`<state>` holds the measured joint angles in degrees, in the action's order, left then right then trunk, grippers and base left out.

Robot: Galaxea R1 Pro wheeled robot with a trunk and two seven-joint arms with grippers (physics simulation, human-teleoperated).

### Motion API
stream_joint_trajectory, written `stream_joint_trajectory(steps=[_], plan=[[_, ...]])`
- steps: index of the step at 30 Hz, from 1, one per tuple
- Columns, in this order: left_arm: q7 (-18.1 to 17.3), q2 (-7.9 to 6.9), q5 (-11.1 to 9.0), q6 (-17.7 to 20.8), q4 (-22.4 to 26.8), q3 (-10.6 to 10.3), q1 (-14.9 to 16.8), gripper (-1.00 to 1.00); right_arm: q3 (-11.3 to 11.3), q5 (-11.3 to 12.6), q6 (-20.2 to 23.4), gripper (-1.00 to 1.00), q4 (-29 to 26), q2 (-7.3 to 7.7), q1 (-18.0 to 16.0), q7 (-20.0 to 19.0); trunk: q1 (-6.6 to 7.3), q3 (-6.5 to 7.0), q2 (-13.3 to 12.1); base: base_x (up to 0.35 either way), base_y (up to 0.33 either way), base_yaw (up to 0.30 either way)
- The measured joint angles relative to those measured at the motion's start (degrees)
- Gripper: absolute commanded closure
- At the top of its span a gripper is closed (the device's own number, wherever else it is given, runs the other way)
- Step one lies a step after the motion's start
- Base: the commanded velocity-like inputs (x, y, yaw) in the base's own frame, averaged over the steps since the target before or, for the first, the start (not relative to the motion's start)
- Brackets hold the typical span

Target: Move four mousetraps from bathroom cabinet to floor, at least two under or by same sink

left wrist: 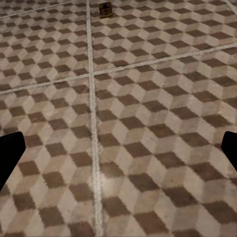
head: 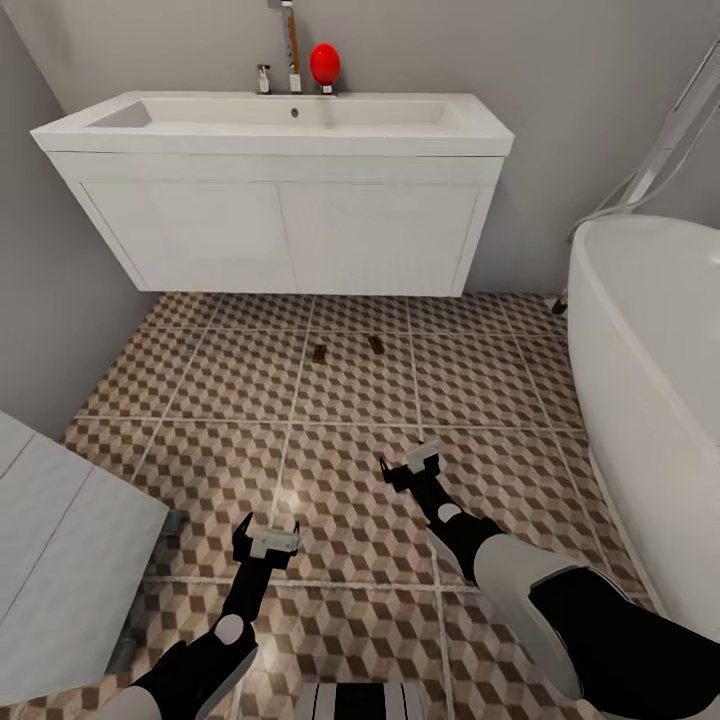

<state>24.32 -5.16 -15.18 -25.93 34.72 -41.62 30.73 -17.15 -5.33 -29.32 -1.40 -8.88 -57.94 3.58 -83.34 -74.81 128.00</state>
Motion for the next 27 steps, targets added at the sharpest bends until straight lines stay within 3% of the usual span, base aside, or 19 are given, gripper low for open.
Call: stream_joint_trajectory(steps=[27], plan=[[0.1, 0.28, 0.0, -0.4, -4.3, -0.1, -0.1, -1.0, 0.0, -0.1, 0.0, -1.0, 0.0, -0.07, 0.3, 0.0, 5.93, 4.85, -10.8, 0.0, 0.0, 0.0]])
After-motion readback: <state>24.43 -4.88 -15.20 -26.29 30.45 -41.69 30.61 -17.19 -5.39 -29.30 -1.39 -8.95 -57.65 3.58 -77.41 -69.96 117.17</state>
